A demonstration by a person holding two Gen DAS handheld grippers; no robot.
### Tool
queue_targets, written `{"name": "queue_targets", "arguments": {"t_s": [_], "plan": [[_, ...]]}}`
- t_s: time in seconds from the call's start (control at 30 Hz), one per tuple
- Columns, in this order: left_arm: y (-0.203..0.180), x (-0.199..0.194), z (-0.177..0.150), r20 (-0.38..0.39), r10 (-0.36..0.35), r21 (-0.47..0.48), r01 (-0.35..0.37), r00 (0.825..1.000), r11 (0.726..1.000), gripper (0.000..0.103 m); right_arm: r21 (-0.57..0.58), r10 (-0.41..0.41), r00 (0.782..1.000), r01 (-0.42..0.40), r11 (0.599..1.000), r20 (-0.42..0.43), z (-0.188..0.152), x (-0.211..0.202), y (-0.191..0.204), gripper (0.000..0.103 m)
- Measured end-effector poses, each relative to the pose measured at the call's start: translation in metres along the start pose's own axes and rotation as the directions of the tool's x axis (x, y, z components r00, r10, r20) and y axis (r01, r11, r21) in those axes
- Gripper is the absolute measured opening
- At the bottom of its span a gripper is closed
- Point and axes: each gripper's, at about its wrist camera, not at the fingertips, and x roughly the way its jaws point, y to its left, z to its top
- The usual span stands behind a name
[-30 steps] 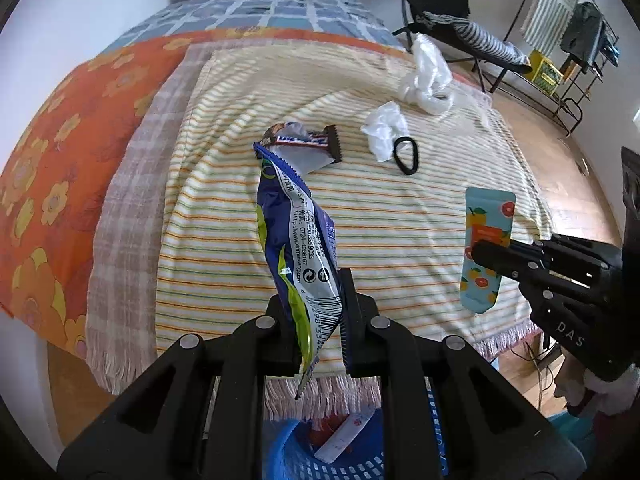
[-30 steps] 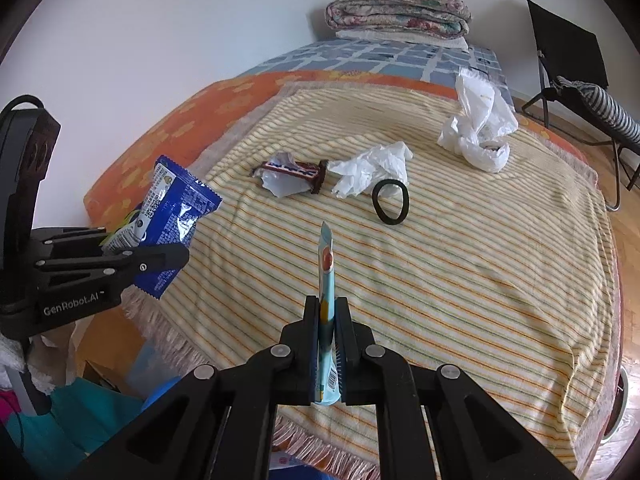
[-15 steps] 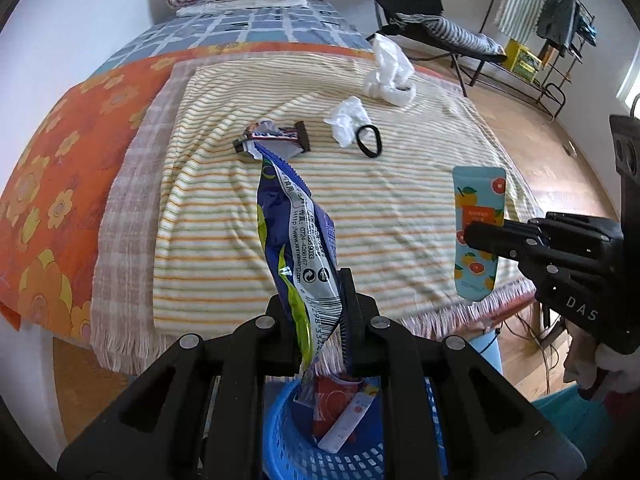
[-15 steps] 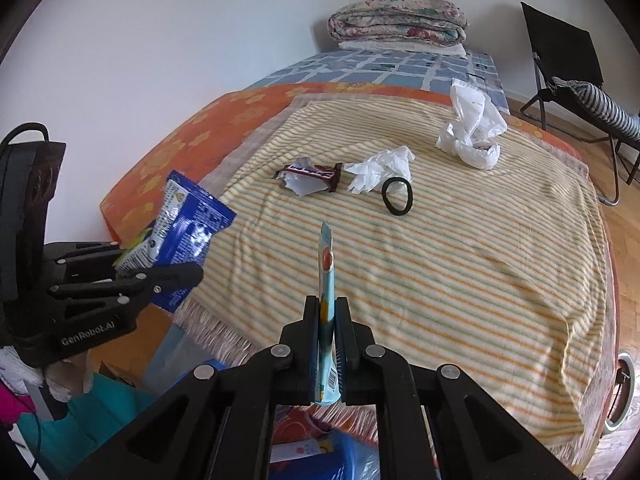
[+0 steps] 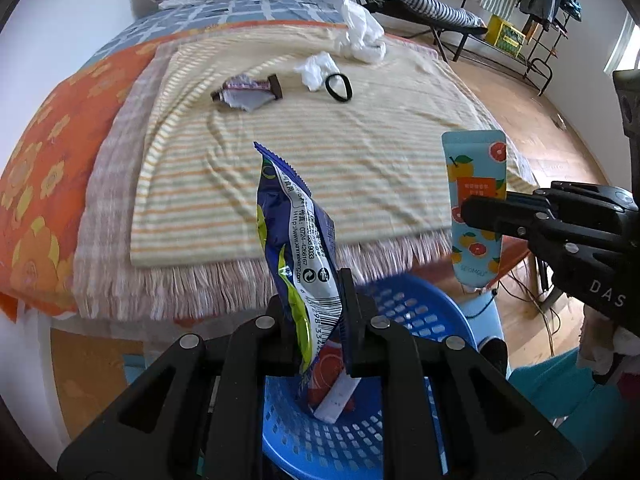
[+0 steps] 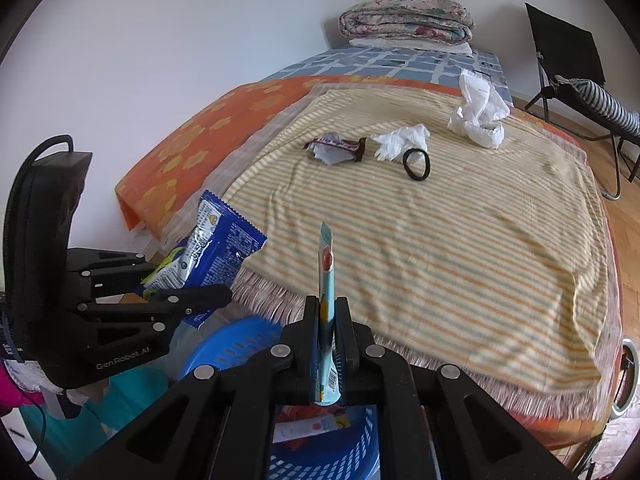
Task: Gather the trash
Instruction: 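Carry the blue wrapper with the left gripper while the right carries the tube to the basket, then open the left gripper over the basket while the right drops the tube in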
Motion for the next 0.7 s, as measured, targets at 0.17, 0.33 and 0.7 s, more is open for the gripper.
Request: {"name": "queue_targets", "arguments": {"t_s": [0.17,0.33,0.7], "plan": [[-0.005,0.003,-0.018,-0.023,-0.006,-0.001,0.006,1.0,1.0,0.013,0.013,0.014,1.0,-0.014,1.0,-0.016,-0.018,-0.002,0.005,0.005],[-0.008,0.007,-0.035,-0.049,-0.017,-0.007,0.016,0.999,1.0,0.013,0.018,0.024,0.999,-0.024,1.0,-0.041,-0.035,0.001,0.01,0.005],[-0.014,0.018,-0.065,-0.108,-0.031,-0.016,0.029,0.994,0.999,0.013,0.043,0.036,0.995,-0.032,0.999,-0.096,-0.068,0.009,0.013,0.005]]}}
